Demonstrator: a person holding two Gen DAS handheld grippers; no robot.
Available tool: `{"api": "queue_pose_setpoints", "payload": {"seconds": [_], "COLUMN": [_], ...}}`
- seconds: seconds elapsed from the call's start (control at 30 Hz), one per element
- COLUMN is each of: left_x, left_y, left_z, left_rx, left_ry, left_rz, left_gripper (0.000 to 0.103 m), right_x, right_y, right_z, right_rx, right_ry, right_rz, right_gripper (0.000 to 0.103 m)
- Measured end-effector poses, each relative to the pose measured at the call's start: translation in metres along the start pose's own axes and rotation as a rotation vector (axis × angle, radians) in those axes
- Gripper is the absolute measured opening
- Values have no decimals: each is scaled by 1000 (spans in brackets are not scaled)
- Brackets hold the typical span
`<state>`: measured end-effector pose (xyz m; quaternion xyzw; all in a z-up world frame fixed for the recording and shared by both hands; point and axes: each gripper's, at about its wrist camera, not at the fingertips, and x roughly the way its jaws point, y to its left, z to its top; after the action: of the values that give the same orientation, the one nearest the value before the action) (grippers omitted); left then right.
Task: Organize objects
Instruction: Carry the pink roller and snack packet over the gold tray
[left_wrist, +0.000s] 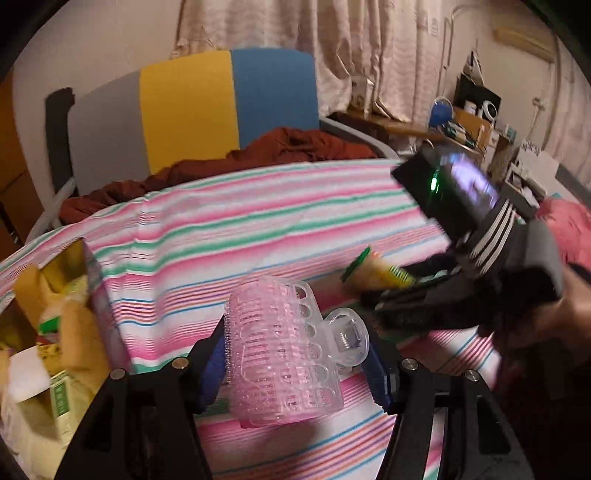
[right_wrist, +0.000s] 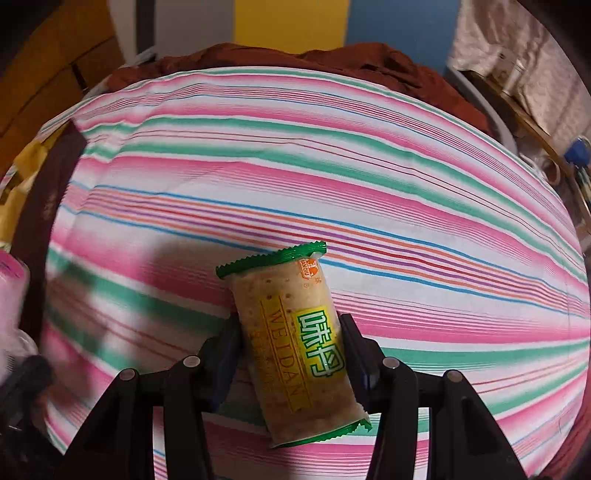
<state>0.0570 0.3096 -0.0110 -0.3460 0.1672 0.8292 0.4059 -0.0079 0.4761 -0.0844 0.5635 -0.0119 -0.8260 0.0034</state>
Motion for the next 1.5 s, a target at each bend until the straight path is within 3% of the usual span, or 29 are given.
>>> {"api": "queue_pose_setpoints", "payload": {"seconds": [0.5,1.17,1.5], "left_x": [-82,-120,-126], "left_y": [68,180,214], "left_z": [-1,-45,-63], "left_rx": [-128,-331,-384], "left_ry": [-112,-122,-111], "left_rz": [139,322,366], "left_gripper": [65,65,65], "right_x": [1,-14,-52], "right_y": [4,28,95], "right_z": [-5,-13,13], "right_rx": [-36,31,23], "right_ry": [-3,23,-104], "right_rz": [-10,-86,97], "right_gripper": [52,51,51]}}
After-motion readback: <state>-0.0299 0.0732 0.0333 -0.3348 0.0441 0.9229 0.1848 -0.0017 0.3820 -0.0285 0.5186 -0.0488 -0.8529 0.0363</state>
